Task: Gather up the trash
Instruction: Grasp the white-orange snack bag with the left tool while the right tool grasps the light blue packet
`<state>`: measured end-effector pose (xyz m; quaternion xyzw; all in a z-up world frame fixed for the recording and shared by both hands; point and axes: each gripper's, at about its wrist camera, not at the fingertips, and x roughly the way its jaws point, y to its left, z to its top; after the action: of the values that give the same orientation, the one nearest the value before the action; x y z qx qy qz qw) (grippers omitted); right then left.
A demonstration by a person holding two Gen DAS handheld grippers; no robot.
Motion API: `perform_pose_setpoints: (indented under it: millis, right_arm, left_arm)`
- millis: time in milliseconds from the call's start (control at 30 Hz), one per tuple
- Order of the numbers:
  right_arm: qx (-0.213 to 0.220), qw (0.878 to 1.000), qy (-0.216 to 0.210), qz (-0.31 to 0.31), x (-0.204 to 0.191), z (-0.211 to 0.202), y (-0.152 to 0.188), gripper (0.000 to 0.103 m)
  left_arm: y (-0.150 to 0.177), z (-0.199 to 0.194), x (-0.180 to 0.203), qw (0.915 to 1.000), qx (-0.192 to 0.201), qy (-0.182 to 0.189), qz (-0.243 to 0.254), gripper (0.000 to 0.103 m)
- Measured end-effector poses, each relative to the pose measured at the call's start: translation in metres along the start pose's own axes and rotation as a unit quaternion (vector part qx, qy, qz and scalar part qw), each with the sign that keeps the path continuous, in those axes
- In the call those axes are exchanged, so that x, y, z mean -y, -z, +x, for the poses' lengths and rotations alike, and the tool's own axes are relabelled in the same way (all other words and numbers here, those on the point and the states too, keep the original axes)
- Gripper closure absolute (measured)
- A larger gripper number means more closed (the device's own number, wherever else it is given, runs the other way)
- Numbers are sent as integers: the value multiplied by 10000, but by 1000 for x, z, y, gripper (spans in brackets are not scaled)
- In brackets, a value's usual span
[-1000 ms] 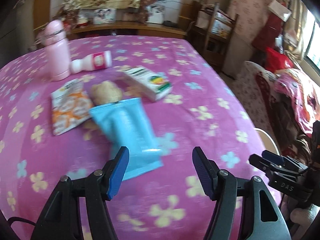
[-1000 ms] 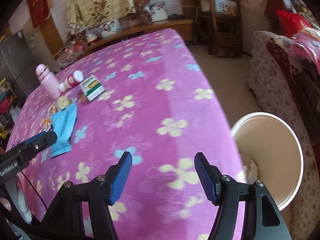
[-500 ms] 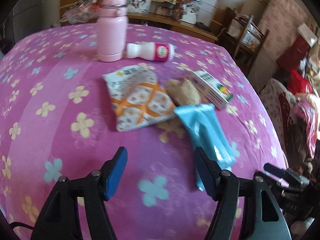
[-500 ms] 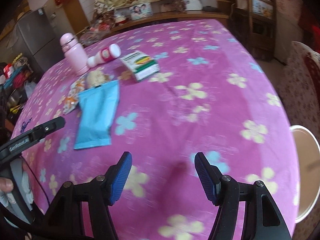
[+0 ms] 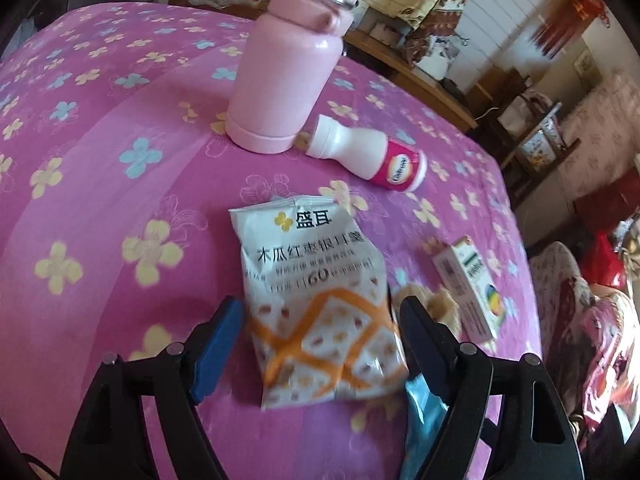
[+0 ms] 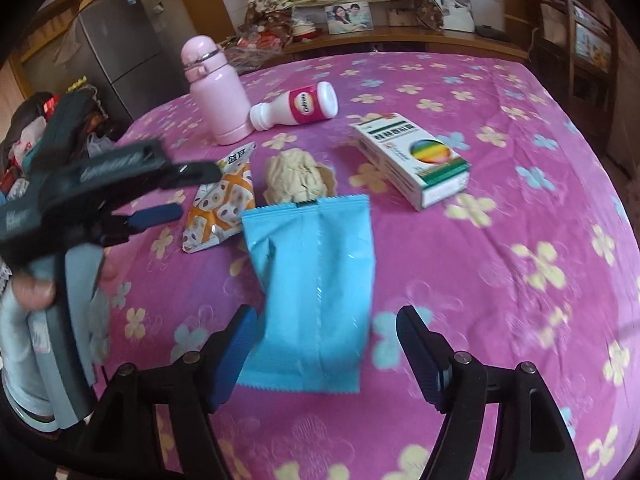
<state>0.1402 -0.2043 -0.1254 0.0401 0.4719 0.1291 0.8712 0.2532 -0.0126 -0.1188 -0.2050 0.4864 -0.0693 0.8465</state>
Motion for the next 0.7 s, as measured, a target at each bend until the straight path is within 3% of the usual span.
perform_pose_setpoints:
  millis: [233, 367, 500, 567, 600, 633, 700]
  right_arm:
    - [-57, 9998, 117, -164, -8, 16, -3, 27]
    - [-21, 9993, 244, -287, -11, 19, -1, 27]
    - [-1, 9984, 363, -428, -15, 18, 2, 27]
    - [47, 9983, 368, -446, -14, 15, 5, 27]
    - [61, 9983, 358, -460, -13, 14, 7, 29]
    - [90, 9980, 373, -495, -13, 12, 8, 40]
    - [79, 9982, 308, -515, -13, 11, 9, 41]
  left_arm:
    - [-1, 16, 12, 9992, -19, -348, 179, 21]
    - [-1, 17, 13, 9998, -104, -177, 86, 21]
    - [10, 15, 20, 9985, 0, -278, 471, 22]
    - [14, 11, 18, 9979, 33, -352, 538, 39]
    - [15, 9, 15, 9977, 32, -401, 552, 64]
    - [15, 7, 11, 9981, -17, -344, 516, 67]
    - [17, 2, 3, 9986, -70, -236, 463, 68]
